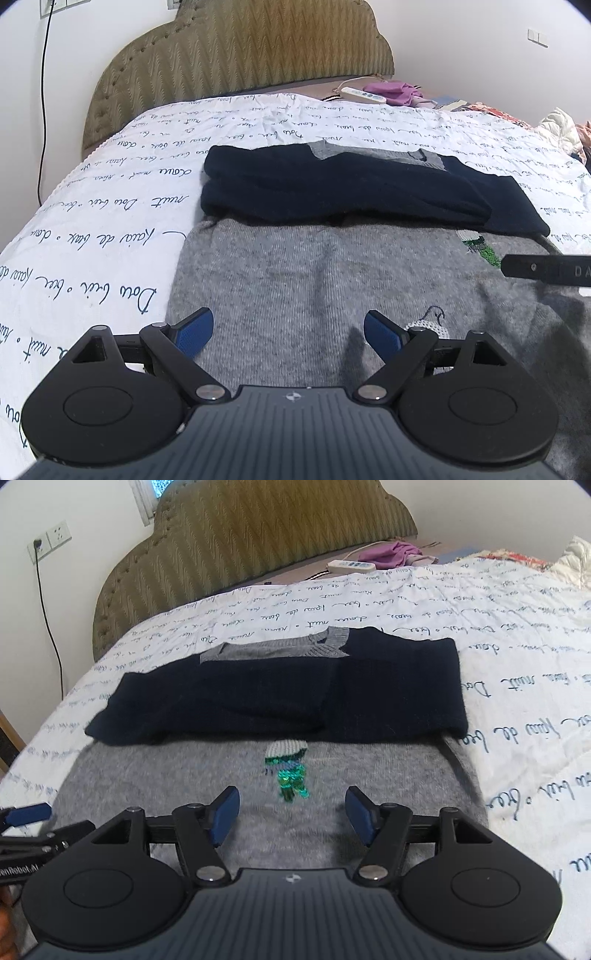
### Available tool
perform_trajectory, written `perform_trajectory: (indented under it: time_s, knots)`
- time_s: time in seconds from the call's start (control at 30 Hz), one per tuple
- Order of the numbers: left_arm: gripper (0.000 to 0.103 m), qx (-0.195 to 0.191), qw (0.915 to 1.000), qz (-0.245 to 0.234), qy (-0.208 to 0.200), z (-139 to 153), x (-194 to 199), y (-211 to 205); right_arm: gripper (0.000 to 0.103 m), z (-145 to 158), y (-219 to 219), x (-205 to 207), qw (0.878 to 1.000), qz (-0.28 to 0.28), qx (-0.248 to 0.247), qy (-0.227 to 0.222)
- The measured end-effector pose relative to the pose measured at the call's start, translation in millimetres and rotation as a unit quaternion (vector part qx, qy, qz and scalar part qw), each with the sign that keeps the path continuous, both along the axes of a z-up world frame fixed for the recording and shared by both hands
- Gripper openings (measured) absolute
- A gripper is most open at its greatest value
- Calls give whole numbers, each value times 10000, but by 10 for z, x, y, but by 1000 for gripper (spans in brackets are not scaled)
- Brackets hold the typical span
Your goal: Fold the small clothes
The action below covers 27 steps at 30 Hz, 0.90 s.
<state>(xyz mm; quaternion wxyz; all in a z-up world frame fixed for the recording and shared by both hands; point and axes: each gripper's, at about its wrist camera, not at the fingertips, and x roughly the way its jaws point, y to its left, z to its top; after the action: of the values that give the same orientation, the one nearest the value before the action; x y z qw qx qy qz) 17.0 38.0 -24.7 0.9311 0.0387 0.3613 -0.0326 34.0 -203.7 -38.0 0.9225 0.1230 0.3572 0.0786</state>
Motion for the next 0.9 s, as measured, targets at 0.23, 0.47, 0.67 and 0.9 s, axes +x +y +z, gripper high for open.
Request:
perform_trajectory:
  time_s: [0.23,0.47,0.67,0.9]
  knots:
    - [90,-57,9999,84,25,-13,-35,-17,73,-36,14,-138,9997,-2,-234,-37]
    - [90,-123,9998,152,55,-26,-71,-65,79,-122,-25,-222,9996,-78,-272,24]
    - [91,-164,9997,160,108,-58,-107,-119,86,-180,-39,-279,9992,-87,-398,15]
    - [91,-148,9995,209,170,-127,-135,-181,103,-351,68,-342,9962,-188,-845,-116]
